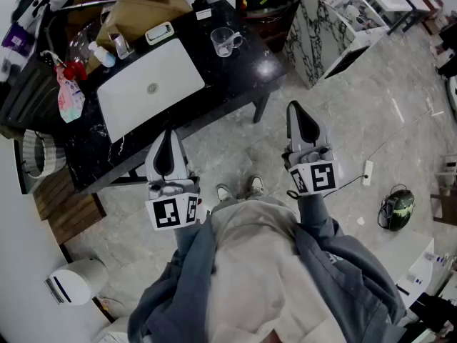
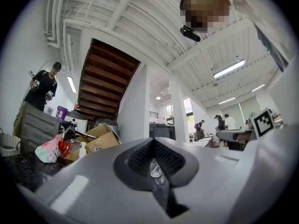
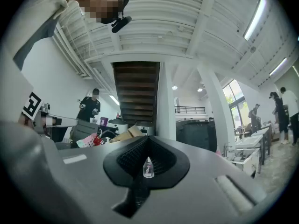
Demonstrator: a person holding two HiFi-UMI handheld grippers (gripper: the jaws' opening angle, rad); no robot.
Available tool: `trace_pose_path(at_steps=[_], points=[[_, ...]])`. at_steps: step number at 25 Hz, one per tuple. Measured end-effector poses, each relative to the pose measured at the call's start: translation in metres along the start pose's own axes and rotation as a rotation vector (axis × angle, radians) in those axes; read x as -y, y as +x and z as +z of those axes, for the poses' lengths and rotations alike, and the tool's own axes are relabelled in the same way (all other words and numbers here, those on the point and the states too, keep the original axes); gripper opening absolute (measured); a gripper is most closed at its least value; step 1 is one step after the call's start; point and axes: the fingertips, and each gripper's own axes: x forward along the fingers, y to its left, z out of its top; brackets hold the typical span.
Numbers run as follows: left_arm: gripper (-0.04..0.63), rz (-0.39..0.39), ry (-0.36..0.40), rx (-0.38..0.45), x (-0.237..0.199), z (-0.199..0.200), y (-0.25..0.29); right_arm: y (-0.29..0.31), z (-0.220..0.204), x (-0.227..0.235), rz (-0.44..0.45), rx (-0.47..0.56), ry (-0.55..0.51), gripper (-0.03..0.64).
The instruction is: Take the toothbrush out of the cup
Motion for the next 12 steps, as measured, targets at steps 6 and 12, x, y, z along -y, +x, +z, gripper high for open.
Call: trace_pose_path(at_steps=[6, 12], points=[[0.060, -0.004, 0.004, 0.005, 0.0006, 0.0019, -0.0005, -0.0010, 0.0000, -0.0010, -0.005, 0.000, -0.006, 0.005], [0.061, -0.005, 0.006, 0.006, 0.0025, 0.0017, -0.0003, -0.0043, 0.0045, 0.0014, -0.006, 0.030, 0.020, 0.005]])
